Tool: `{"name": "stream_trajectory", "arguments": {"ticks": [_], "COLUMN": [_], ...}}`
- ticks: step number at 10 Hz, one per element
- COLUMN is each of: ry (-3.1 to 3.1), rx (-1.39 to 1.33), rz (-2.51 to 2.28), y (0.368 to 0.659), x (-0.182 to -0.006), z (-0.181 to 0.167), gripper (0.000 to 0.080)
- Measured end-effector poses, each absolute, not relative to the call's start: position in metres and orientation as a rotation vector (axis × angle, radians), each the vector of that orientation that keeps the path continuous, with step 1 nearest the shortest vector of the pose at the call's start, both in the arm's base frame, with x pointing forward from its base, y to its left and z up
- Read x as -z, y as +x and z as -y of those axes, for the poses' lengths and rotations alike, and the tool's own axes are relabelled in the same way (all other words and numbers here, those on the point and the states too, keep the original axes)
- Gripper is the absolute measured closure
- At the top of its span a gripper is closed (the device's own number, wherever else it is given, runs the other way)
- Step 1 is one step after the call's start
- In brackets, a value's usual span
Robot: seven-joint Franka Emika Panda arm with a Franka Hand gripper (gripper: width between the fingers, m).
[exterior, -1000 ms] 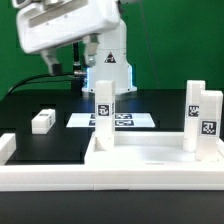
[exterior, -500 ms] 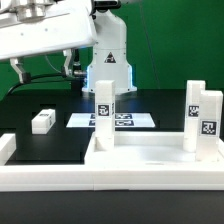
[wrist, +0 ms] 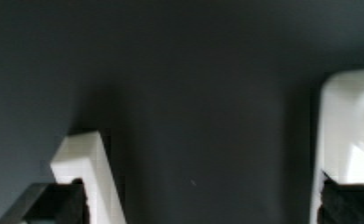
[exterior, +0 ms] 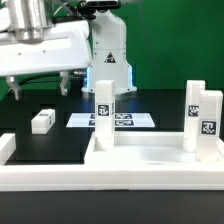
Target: Assemble desk
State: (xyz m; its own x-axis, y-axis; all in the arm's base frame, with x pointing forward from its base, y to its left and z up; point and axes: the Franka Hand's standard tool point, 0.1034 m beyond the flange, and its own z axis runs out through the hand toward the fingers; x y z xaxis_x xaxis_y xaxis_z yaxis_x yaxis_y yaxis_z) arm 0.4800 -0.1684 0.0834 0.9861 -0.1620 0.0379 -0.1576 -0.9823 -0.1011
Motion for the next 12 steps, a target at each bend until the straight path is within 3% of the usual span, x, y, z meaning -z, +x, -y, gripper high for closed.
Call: {"name": "stream_trajectory", "arguments": {"ticks": [2, 6, 9, 12], "ry": [-3.007, -2.917, -2.797, -2.749], "rx": [-0.099, -0.440, -0.905, -1.056], "rz": [-0.266, -0.234, -0.177, -0.152], "y": [0.468, 0.467, 0.444, 0.442], "x": [-0.064, -0.062, -0.048, -0.046], "z": [0.177, 0.168, 0.190, 0.189], "gripper": [0.0151, 0.0151, 0.0151, 0.0151]}}
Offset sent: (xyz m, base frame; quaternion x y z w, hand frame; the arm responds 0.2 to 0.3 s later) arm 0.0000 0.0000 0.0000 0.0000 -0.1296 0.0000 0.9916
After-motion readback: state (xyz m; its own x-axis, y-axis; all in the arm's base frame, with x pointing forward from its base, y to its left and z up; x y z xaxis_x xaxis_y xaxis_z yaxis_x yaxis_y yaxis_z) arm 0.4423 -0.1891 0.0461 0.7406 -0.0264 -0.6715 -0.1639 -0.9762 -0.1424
